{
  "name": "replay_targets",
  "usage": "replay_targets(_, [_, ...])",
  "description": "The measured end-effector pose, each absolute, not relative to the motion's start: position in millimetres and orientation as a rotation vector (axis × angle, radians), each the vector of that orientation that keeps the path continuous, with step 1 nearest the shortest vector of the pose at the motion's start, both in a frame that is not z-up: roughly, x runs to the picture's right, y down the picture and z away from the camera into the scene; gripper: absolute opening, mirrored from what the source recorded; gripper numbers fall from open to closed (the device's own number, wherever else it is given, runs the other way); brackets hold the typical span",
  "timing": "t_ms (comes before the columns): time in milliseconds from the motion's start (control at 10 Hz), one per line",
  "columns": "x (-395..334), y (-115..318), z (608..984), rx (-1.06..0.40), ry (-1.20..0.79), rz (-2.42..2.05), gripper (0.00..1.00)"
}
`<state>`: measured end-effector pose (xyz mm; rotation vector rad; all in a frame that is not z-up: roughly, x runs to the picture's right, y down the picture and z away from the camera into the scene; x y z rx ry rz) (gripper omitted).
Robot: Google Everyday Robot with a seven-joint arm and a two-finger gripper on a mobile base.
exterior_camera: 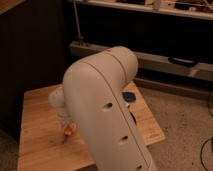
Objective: Drag the pepper across the table
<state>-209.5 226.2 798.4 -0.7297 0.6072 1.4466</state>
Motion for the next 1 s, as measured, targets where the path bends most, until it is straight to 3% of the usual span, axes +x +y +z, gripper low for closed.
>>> replay_targets(600, [-180.9, 265.3, 762.9, -0.734, 0.609, 1.377, 0.22])
replay_targets(1000, [-177.6, 304.8, 719.1, -0.751, 0.589, 1.306, 0.22])
